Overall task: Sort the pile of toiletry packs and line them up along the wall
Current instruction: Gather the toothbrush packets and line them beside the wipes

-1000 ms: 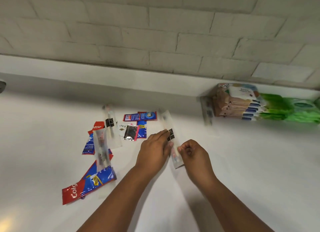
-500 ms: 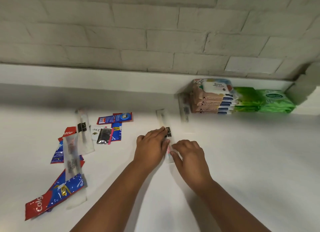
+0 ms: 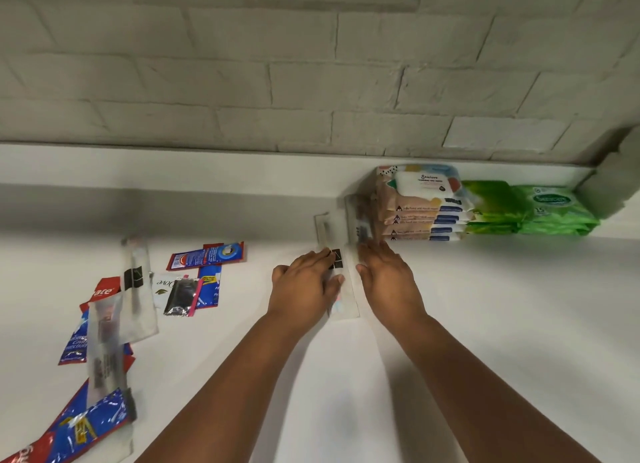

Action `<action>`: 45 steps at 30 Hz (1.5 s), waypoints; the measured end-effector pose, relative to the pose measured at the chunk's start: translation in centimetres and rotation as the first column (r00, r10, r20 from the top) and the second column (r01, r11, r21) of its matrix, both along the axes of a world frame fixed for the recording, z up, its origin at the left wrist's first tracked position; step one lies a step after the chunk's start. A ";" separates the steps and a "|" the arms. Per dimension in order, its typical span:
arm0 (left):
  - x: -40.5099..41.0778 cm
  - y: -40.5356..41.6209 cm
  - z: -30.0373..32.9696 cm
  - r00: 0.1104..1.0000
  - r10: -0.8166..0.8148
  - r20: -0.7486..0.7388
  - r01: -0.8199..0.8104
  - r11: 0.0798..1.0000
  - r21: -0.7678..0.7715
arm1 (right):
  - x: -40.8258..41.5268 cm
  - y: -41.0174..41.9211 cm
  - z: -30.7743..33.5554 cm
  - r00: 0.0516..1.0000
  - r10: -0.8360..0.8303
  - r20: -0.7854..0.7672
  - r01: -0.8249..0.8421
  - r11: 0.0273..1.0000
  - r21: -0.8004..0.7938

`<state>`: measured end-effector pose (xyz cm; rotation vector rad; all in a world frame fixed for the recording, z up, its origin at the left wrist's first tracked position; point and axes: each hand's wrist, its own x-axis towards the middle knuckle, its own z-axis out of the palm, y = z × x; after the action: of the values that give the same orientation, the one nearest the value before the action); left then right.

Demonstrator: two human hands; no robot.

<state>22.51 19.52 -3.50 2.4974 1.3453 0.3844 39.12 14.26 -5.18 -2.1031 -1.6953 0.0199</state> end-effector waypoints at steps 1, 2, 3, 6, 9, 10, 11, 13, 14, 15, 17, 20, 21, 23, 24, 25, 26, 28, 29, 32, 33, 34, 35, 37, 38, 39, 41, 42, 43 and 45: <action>0.3 0.4 0.0 1.000 -0.004 -0.004 0.004 1.000 0.004 | 0.3 0.3 -0.1 1.000 0.003 0.012 -0.002 1.000 -0.007; 0.4 0.8 -0.1 1.000 -0.007 -0.007 0.007 1.000 0.009 | 0.5 0.4 -0.2 1.000 0.007 0.024 -0.007 1.000 -0.013; 0.6 1.0 -0.1 1.000 -0.008 -0.009 0.008 1.000 0.018 | 0.6 0.5 -0.3 0.999 0.012 0.035 -0.012 1.000 -0.016; 1.2 2.1 -0.4 1.000 -0.003 -0.014 0.004 0.998 0.058 | 0.6 0.6 -0.5 1.000 0.014 0.026 -0.014 1.000 -0.014; 1.9 2.9 -0.6 1.000 0.001 -0.007 -0.001 0.995 0.097 | 0.5 0.5 -0.4 1.000 0.022 0.023 -0.021 1.000 -0.022; 2.1 3.1 -0.7 1.000 0.006 -0.007 -0.005 0.994 0.110 | 0.4 0.4 -0.4 0.999 0.023 0.023 -0.022 0.999 -0.028; 2.4 3.3 -0.7 1.000 0.009 -0.007 -0.008 0.993 0.121 | 0.4 0.4 -0.3 1.000 0.019 0.021 -0.019 0.999 -0.030; 2.8 3.7 -1.0 1.000 0.015 -0.016 -0.012 0.991 0.135 | 0.2 0.3 -0.2 1.000 0.007 0.012 -0.006 1.000 -0.030; 3.0 3.9 -1.2 1.000 0.017 -0.022 -0.013 0.990 0.141 | 0.2 0.3 -0.1 1.000 -0.002 0.004 0.002 0.999 -0.036; 3.1 4.0 -1.2 1.000 0.019 -0.022 -0.016 0.989 0.149 | 0.1 0.3 0.0 1.000 -0.008 -0.003 0.007 0.999 -0.039; 3.4 4.1 -1.3 0.999 0.025 -0.022 -0.021 0.987 0.157 | 0.0 0.3 0.1 1.000 -0.010 -0.009 0.010 0.999 -0.041; 3.6 4.2 -1.4 0.999 0.026 -0.036 -0.020 0.987 0.159 | 0.0 0.3 0.1 1.000 -0.006 -0.003 0.006 0.999 -0.043; 3.6 4.3 -1.5 0.999 0.022 -0.040 -0.015 0.988 0.155 | 0.1 0.2 0.0 1.000 -0.007 0.002 0.007 0.999 -0.051; 3.6 4.4 -1.5 0.999 0.018 -0.042 -0.012 0.989 0.147 | 0.2 0.3 -0.1 1.000 -0.011 0.005 0.011 0.998 -0.060; 3.6 4.4 -1.5 0.999 0.018 -0.041 -0.012 0.989 0.144 | 0.2 0.3 -0.1 1.000 -0.013 0.005 0.013 0.998 -0.062; 3.6 4.5 -1.5 0.999 0.018 -0.044 -0.012 0.990 0.141 | 0.2 0.3 -0.1 1.000 -0.013 0.005 0.013 0.998 -0.063; 3.6 4.5 -1.5 0.999 0.018 -0.052 -0.010 0.991 0.136 | 0.2 0.3 -0.2 1.000 -0.013 0.005 0.013 0.998 -0.064; 3.6 4.5 -1.6 0.998 0.016 -0.067 -0.007 0.991 0.136 | 0.2 0.4 -0.2 1.000 -0.014 0.004 0.014 0.998 -0.062; 3.6 4.4 -1.6 0.997 0.015 -0.070 -0.006 0.991 0.135 | 0.1 0.3 -0.1 1.000 -0.013 0.006 0.014 0.998 -0.064; 3.5 4.2 -1.6 0.999 0.012 -0.040 -0.006 0.991 0.135 | 0.1 0.2 0.0 1.000 -0.010 0.009 0.010 0.998 -0.065; 3.5 4.1 -1.6 1.000 0.019 -0.022 -0.015 0.990 0.140 | 0.1 0.2 0.1 1.000 -0.010 0.005 0.011 0.998 -0.060; 3.5 4.0 -1.5 1.000 0.030 -0.006 -0.029 0.989 0.143 | 0.0 0.2 0.3 1.000 -0.012 0.001 0.012 0.998 -0.055; 3.4 3.9 -1.5 0.999 0.041 0.006 -0.041 0.989 0.143 | 0.0 0.1 0.3 1.000 -0.014 -0.004 0.014 0.999 -0.052; 3.1 3.5 -1.4 0.999 0.048 0.024 -0.051 0.988 0.144 | -0.1 0.0 0.5 1.000 -0.016 -0.011 0.016 0.999 -0.045; 2.9 3.3 -1.4 0.999 0.044 0.029 -0.048 0.989 0.143 | -0.1 -0.1 0.6 1.000 -0.015 -0.011 0.014 0.999 -0.038; 2.4 2.9 -1.3 0.999 0.040 0.031 -0.045 0.989 0.144 | -0.2 -0.3 0.8 1.000 -0.007 -0.008 0.006 1.000 -0.028; 1.3 1.9 -1.0 0.999 0.040 0.025 -0.043 0.991 0.128 | -0.6 -0.9 1.2 1.000 0.012 -0.003 -0.012 1.000 -0.010; 0.7 1.3 -0.9 0.999 0.038 0.016 -0.040 0.992 0.121 | -0.8 -1.2 1.3 1.000 0.020 -0.002 -0.020 1.000 -0.001; 0.2 0.8 -0.9 0.999 0.037 0.008 -0.038 0.992 0.122 | -1.1 -1.6 1.4 1.000 0.024 -0.002 -0.024 1.000 0.009; -1.5 -0.7 -0.6 0.999 0.048 0.000 -0.047 0.991 0.127 | -2.2 -2.4 1.6 0.999 0.049 -0.004 -0.049 0.998 0.043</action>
<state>21.05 18.86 -4.10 2.5724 1.4257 0.4911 36.89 11.82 -3.60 -2.0285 -1.7292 0.0037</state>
